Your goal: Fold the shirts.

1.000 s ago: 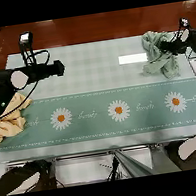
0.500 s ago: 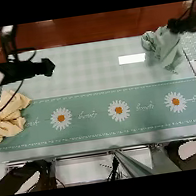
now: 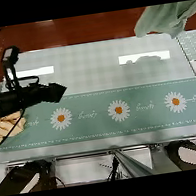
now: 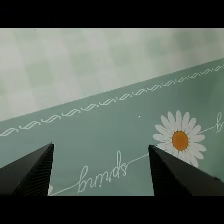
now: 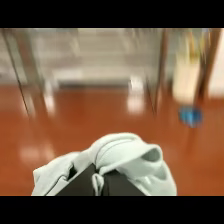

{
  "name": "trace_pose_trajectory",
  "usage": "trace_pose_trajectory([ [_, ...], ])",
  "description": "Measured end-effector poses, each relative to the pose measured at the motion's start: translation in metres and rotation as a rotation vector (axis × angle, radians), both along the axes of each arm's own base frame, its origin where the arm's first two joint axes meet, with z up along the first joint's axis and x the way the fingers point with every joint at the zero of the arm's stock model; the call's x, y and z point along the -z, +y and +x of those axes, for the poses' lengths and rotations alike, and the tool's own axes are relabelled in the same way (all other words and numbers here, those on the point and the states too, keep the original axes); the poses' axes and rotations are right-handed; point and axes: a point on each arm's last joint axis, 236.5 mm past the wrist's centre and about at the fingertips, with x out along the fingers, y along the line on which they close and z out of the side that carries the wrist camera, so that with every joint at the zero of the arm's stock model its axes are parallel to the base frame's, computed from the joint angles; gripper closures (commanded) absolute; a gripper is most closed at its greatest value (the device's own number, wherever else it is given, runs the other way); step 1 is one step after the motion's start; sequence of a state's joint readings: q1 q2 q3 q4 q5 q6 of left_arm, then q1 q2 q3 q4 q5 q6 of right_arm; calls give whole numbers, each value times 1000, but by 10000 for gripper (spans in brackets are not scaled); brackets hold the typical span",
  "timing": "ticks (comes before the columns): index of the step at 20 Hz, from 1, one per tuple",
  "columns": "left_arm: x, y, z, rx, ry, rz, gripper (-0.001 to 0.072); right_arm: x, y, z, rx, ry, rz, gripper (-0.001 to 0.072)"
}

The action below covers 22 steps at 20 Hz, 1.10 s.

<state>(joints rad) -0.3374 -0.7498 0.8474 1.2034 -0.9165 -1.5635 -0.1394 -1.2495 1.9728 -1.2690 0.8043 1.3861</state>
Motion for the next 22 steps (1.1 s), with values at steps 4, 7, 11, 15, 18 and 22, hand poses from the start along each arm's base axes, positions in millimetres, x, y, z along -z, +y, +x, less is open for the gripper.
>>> trace_pose_trajectory([
  [4,21,-3,3,-38,5,-33,5,-54,52,-71,-125,-108,-26,690],
  [7,21,-3,11,-67,-26,-58,5,-40,90,-106,-250,-17,-50,690],
  [11,20,-3,16,-83,-49,-73,4,45,142,-128,-445,285,-87,690],
  [15,19,-2,18,-89,-57,-73,5,166,224,-150,-696,600,-53,690],
  [18,23,-3,13,-83,-33,-68,5,246,278,-157,-761,738,45,689],
  [22,30,-4,6,-68,4,-59,4,319,333,-161,-787,878,180,664],
])
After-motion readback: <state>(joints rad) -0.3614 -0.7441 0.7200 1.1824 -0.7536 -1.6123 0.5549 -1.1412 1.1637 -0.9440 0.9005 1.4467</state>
